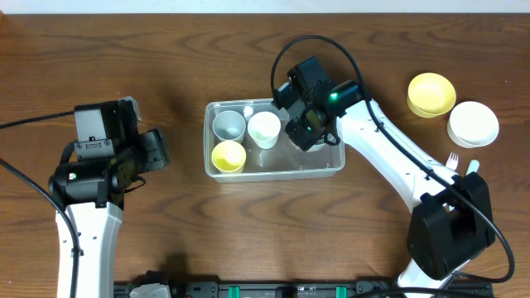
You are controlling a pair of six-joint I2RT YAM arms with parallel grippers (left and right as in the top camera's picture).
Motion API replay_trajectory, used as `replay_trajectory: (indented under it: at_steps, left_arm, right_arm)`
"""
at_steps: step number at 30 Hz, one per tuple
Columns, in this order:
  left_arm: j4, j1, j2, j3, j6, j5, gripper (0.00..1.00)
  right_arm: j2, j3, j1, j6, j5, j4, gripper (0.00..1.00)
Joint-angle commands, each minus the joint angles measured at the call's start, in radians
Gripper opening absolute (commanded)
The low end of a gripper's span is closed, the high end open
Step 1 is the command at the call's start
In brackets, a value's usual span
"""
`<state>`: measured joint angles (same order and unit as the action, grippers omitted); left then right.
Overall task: Pack container
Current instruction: 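Lower the grey bowl into the container's right side and release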
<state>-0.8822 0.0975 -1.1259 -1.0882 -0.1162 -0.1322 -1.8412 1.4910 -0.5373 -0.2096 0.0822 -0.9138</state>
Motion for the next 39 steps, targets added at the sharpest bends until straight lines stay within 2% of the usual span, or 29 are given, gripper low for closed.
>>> replay_trajectory:
  at_steps: [1, 11, 14, 16, 19, 39]
  left_arm:
    - [0.002, 0.003, -0.004, 0.000, -0.006, -0.007, 0.61]
    - [0.002, 0.003, -0.004, 0.000, -0.006, -0.007, 0.61]
    - [0.002, 0.003, -0.004, 0.000, -0.006, -0.007, 0.61]
    - [0.002, 0.003, -0.004, 0.000, -0.005, -0.007, 0.61]
    - [0.002, 0.003, -0.004, 0.000, -0.006, -0.007, 0.61]
    - [0.002, 0.003, -0.004, 0.000, -0.005, -0.007, 0.61]
  right_arm:
    - [-0.001, -0.003, -0.007, 0.003, 0.005, 0.005, 0.37]
    - [-0.001, -0.003, -0.007, 0.003, 0.005, 0.005, 0.39]
    - [-0.001, -0.003, -0.007, 0.003, 0.005, 0.001, 0.37]
    - [-0.001, -0.003, -0.007, 0.003, 0.005, -0.011, 0.28]
    - [-0.002, -0.003, -0.007, 0.003, 0.004, -0.040, 0.01]
    - [-0.179, -0.022, 0.005, 0.044, -0.045, 0.042, 0.01]
